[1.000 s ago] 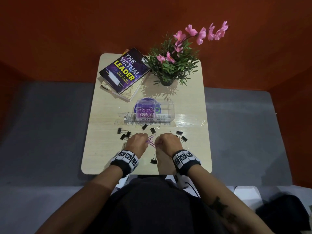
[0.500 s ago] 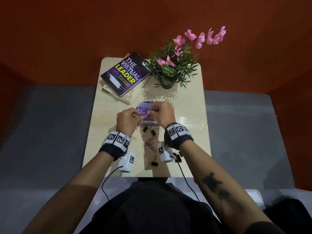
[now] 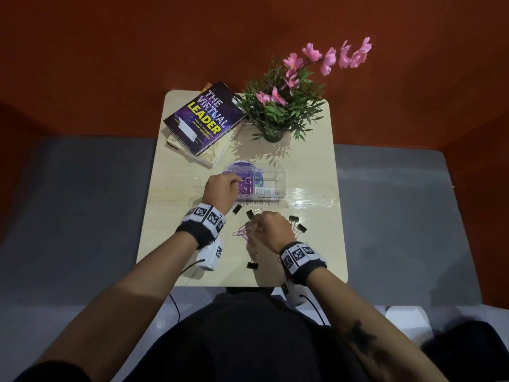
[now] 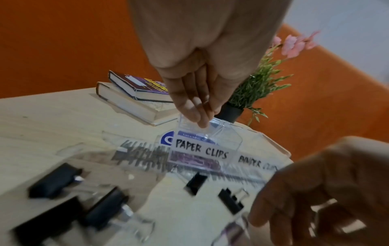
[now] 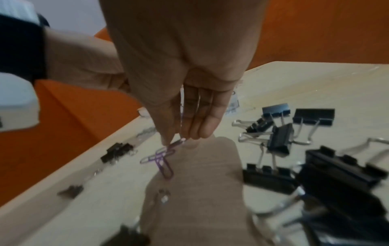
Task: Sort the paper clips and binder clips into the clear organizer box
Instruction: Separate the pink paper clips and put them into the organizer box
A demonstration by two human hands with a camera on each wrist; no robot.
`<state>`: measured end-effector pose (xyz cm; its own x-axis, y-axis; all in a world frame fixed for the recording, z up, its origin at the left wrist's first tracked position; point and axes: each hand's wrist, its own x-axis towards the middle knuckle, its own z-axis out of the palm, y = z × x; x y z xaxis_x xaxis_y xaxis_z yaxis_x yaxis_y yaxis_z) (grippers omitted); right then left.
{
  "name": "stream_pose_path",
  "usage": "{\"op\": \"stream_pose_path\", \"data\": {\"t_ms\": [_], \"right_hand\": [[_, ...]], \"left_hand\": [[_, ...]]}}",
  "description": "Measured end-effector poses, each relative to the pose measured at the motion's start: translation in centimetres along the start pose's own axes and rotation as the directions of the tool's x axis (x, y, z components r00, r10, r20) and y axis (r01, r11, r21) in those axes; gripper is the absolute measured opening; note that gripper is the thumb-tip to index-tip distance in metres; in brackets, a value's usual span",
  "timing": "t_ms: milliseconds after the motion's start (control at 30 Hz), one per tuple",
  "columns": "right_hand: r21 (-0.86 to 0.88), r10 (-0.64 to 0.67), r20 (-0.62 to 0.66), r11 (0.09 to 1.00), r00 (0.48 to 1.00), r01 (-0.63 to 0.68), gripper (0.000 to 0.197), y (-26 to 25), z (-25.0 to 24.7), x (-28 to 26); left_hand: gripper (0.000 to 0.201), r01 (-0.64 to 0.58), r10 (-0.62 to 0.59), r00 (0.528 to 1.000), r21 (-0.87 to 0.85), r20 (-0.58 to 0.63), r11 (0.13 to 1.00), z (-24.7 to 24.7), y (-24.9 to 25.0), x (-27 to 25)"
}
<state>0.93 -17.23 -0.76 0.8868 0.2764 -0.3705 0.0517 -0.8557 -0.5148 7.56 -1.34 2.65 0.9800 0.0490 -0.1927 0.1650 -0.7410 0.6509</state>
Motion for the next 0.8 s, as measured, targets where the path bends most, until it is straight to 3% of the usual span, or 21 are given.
{"op": "stream_pose_path", "data": {"t_ms": [67, 167, 267, 333, 467, 667, 800], "right_hand": [[-0.060, -0.025, 0.046, 0.998, 0.999, 0.027, 0.023, -0.2, 0.4, -0.5], [-0.135, -0.044, 0.036, 0.990, 0.998, 0.048, 0.029, -0.4, 1.2, -0.8], [-0.157, -0.069, 0.006, 0.985, 0.998, 0.069, 0.023, -0.2, 1.5, -1.0], [-0.157, -0.069, -0.002, 0.985, 0.998, 0.068, 0.019, 0.0, 1.3, -1.2], [-0.144, -0.023, 0.029, 0.989, 0.999, 0.027, 0.009, 0.8, 0.7, -1.4], [-0.080, 0.071, 0.066, 0.995, 0.995, -0.066, 0.007, 1.7, -1.3, -1.5], [0.047, 0.121, -0.084, 0.992, 0.989, -0.117, 0.019, 1.3, -3.5, -0.6]], "left_hand": [[0.020, -0.051, 0.048, 0.998, 0.061, 0.037, 0.997, 0.1, -0.7, -2.0], [0.014, -0.094, 0.055, 0.980, 0.207, 0.189, 0.974, 1.0, -2.0, -4.8], [0.032, -0.209, 0.084, 0.920, 0.300, 0.382, 0.931, 2.5, -3.3, -6.6], [0.045, -0.270, 0.107, 0.898, 0.342, 0.427, 0.900, 3.6, -3.7, -7.2], [0.045, -0.282, 0.124, 0.908, 0.365, 0.401, 0.887, 5.3, -3.8, -7.6], [0.007, -0.235, 0.086, 0.926, 0.382, 0.368, 0.894, 6.2, -3.6, -7.6], [0.013, -0.029, -0.100, 0.944, 0.381, 0.313, 0.924, 5.7, -2.7, -7.3]]}}
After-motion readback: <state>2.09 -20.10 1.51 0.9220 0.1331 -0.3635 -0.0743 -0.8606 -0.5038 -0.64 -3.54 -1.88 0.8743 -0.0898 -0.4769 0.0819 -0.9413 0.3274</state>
